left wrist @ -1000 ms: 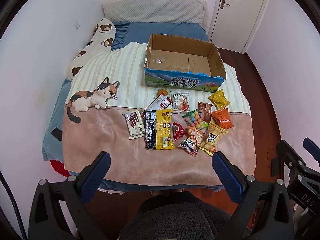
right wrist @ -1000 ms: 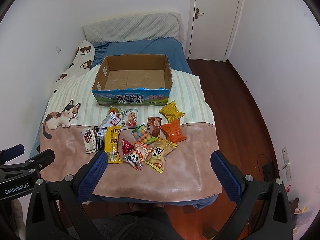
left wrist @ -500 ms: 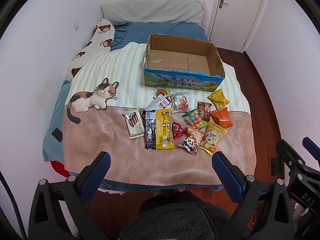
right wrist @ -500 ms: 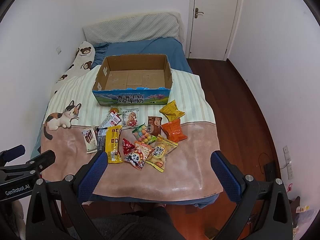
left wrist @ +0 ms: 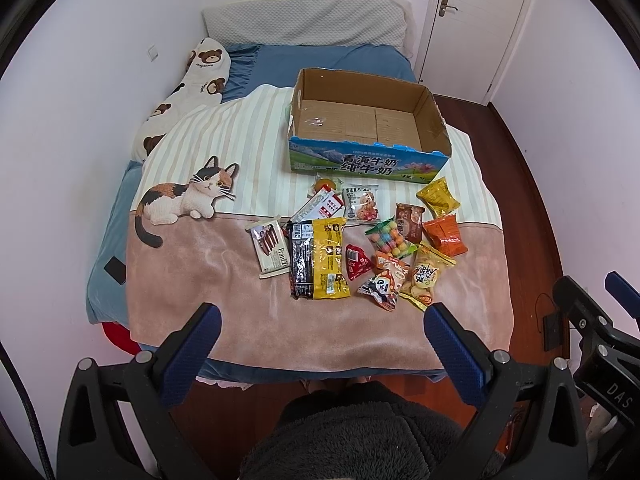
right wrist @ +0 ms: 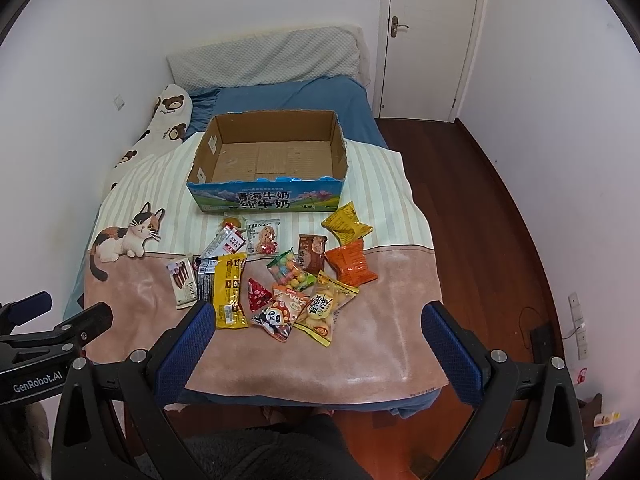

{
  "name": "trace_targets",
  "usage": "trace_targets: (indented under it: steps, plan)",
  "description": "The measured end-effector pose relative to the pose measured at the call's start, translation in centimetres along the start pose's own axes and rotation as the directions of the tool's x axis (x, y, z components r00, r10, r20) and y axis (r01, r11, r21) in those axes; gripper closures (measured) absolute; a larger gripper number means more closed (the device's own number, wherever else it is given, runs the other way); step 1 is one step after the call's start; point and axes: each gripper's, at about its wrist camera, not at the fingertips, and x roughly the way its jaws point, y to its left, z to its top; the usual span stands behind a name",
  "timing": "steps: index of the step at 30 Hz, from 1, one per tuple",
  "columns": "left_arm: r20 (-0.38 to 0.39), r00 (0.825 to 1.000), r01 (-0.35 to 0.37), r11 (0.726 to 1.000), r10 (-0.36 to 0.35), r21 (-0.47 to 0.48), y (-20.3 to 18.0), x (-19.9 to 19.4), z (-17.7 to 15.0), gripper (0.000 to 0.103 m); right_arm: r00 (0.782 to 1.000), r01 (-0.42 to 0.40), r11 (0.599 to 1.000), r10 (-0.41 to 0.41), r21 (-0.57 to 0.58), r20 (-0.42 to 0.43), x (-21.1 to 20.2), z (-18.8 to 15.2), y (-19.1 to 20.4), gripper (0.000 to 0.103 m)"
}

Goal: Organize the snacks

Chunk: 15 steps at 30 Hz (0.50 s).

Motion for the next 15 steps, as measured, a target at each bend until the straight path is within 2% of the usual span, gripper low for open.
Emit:
trace_targets:
  steps: [15]
  plan:
    - [0.002, 1.000, -0.003, 1.000, 0.003, 0.001, 0.08, -0.10, -0.12, 0.000, 1.000, -0.008, 1.000, 0.008, 0.000, -0.002, 0.43, 0.34, 0.62, 0.000]
